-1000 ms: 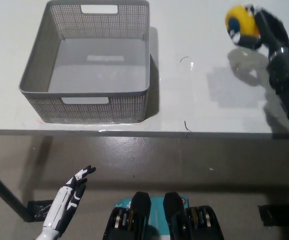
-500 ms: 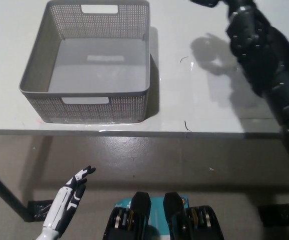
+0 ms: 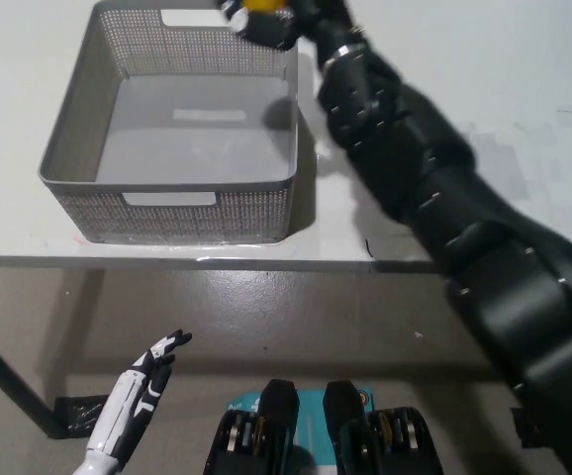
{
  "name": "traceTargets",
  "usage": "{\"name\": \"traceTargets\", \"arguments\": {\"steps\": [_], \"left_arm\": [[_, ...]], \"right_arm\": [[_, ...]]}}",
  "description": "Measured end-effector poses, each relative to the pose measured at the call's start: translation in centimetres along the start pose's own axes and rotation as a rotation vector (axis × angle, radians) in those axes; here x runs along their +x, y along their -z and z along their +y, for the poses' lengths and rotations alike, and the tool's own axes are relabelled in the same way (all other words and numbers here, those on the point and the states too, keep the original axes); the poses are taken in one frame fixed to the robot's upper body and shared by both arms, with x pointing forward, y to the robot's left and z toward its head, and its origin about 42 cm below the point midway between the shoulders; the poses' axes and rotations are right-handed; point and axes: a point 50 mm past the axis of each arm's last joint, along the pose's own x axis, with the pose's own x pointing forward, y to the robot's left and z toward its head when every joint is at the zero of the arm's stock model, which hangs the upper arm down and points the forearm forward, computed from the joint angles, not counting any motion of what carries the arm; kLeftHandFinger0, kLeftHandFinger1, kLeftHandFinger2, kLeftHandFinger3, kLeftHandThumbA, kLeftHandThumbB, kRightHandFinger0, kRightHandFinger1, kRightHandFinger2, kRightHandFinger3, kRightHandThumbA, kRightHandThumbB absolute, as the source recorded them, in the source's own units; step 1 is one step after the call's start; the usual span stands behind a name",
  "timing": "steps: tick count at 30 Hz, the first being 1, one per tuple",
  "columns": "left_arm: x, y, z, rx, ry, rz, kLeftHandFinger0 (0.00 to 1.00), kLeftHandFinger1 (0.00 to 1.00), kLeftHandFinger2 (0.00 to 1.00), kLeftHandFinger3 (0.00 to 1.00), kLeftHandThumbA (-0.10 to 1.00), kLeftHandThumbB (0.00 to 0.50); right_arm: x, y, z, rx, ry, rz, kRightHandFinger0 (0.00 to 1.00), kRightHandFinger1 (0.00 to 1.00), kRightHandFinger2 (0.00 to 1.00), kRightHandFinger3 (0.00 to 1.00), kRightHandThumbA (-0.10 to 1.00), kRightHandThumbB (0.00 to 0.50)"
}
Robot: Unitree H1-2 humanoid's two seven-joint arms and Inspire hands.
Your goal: Use the right hand to pick up a yellow duck toy and place it into a container on the left hand side
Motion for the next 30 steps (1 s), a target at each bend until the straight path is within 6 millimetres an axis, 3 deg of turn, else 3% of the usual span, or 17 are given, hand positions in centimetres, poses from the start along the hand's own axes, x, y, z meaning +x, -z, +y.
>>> {"name": "traceTargets", "arguments": {"steps": [2, 4, 11, 17, 19, 20, 21, 22, 24, 26, 30], "left_arm": [[0.0, 0.0, 0.0, 0.000, 0.001, 0.002, 1.00, 1.00, 1.00, 1.00, 1.00, 0.370], [0.0, 0.0, 0.0, 0.001, 0.003, 0.004, 1.00, 1.00, 1.00, 1.00, 1.00, 0.362], [0.1, -0.2, 0.0, 0.004, 0.014, 0.003, 1.00, 1.00, 1.00, 1.00, 1.00, 0.345], [0.2, -0.2, 0.0, 0.004, 0.020, 0.002, 1.00, 1.00, 1.00, 1.00, 1.00, 0.349], [0.3, -0.3, 0.0, 0.006, 0.021, -0.001, 1.00, 1.00, 1.00, 1.00, 1.00, 0.361], [0.4, -0.3, 0.0, 0.006, 0.022, -0.003, 1.00, 1.00, 1.00, 1.00, 1.00, 0.363], [0.5, -0.3, 0.1, 0.007, 0.023, -0.004, 1.00, 1.00, 1.00, 1.00, 1.00, 0.382], [0.5, -0.4, 0.1, 0.009, 0.024, -0.006, 1.00, 1.00, 1.00, 1.00, 1.00, 0.383], [0.7, -0.5, 0.2, 0.013, 0.028, -0.011, 1.00, 1.00, 1.00, 1.00, 1.00, 0.374], [0.9, -0.6, 0.3, 0.022, 0.034, -0.016, 1.00, 1.00, 1.00, 1.00, 1.00, 0.347], [1.1, -0.7, 0.6, 0.044, 0.042, -0.021, 1.00, 1.00, 1.00, 1.00, 1.00, 0.346]], "right_arm": [[-0.1, -0.6, 1.1, 0.010, -0.017, -0.001, 0.00, 0.48, 0.89, 0.99, -0.10, 0.153], [-0.2, -0.9, 1.6, 0.015, -0.024, -0.004, 0.01, 0.52, 0.89, 1.00, -0.10, 0.159], [-0.4, -2.3, 3.7, 0.035, -0.058, -0.013, 0.00, 0.52, 0.88, 1.00, -0.10, 0.148], [-0.7, -3.2, 5.1, 0.042, -0.082, -0.019, 0.02, 0.52, 0.87, 1.00, -0.10, 0.168], [-0.7, -3.3, 5.2, 0.042, -0.085, -0.021, 0.09, 0.51, 0.84, 0.95, -0.09, 0.185], [-0.7, -3.3, 5.2, 0.042, -0.086, -0.021, 0.20, 0.56, 0.84, 0.97, 0.06, 0.193], [-0.7, -3.3, 5.2, 0.041, -0.087, -0.019, 0.81, 1.00, 1.00, 1.00, 0.55, 0.320], [-0.7, -3.3, 5.2, 0.040, -0.089, -0.016, 0.96, 1.00, 1.00, 1.00, 0.60, 0.327], [-0.7, -3.0, 5.2, 0.032, -0.114, -0.003, 1.00, 1.00, 1.00, 1.00, 0.81, 0.399], [-0.7, -2.6, 5.3, 0.016, -0.163, 0.020, 1.00, 1.00, 1.00, 1.00, 0.94, 0.449], [-0.8, -1.8, 5.1, -0.017, -0.220, 0.047, 1.00, 1.00, 1.00, 1.00, 0.98, 0.434]]}}
